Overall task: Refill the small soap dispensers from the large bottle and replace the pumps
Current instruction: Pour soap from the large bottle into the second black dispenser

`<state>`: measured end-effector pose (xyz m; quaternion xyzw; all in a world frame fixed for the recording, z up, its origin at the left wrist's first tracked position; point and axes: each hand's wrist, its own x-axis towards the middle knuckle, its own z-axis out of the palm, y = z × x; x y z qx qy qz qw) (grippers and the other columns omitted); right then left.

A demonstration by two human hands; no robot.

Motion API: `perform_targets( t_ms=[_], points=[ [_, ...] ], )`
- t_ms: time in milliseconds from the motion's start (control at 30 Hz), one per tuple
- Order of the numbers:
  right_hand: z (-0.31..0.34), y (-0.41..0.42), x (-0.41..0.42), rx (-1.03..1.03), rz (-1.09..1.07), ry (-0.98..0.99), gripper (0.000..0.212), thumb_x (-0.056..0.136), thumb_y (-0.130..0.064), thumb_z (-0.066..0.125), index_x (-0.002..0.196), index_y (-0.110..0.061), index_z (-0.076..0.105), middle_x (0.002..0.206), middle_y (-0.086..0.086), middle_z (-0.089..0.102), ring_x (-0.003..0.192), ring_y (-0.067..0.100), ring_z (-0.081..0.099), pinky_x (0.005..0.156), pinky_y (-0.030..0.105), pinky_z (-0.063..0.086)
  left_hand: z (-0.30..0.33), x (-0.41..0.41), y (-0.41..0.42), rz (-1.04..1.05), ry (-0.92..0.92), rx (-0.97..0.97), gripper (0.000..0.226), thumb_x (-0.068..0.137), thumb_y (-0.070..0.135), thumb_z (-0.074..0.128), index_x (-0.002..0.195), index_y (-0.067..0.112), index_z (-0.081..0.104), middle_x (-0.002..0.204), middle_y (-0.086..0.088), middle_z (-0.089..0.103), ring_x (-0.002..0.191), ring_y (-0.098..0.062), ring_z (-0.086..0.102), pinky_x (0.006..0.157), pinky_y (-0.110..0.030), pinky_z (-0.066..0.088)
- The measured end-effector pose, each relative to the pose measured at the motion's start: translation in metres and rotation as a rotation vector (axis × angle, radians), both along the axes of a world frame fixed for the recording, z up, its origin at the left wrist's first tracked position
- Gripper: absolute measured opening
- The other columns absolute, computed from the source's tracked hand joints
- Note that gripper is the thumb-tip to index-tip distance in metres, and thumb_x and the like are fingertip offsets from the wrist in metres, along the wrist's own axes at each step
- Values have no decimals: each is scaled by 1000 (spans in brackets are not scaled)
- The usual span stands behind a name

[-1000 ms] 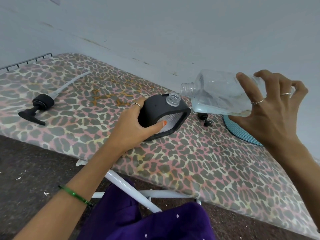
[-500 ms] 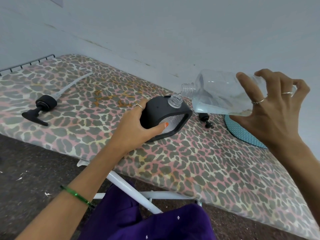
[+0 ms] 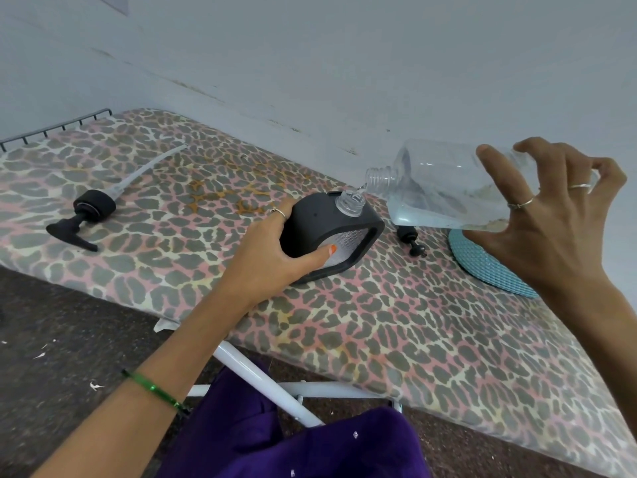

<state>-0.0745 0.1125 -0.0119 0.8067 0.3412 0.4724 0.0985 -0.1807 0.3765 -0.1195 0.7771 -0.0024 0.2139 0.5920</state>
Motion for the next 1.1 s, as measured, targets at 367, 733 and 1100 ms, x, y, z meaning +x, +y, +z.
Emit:
perform_targets(
  t_ms=[367, 733, 1100],
  points=[
    [3, -8, -1, -9, -3, -2, 75, 70, -31, 70, 137, -28, 38, 129, 13, 37, 117, 31, 36, 92, 55, 27, -1, 1, 1, -2, -1, 0, 48, 79, 27, 75, 119, 31, 50, 107, 25, 59, 98, 14, 57, 77, -3, 45],
    [9, -10, 1, -19, 6, -18, 75, 73, -36, 70, 139, -31, 34, 130, 13, 35, 117, 32, 36, 91, 57, 28, -2, 2, 1, -5, -10, 8, 51, 79, 28, 76, 124, 25, 52, 109, 23, 60, 100, 10, 57, 78, -5, 46],
    [13, -11, 0, -27, 1, -16, 85, 67, -28, 80, 138, -30, 34, 130, 13, 34, 118, 32, 35, 91, 59, 29, -2, 2, 1, -3, -21, 3, 47, 79, 27, 76, 118, 30, 52, 108, 23, 61, 99, 10, 59, 78, -6, 47]
  ],
)
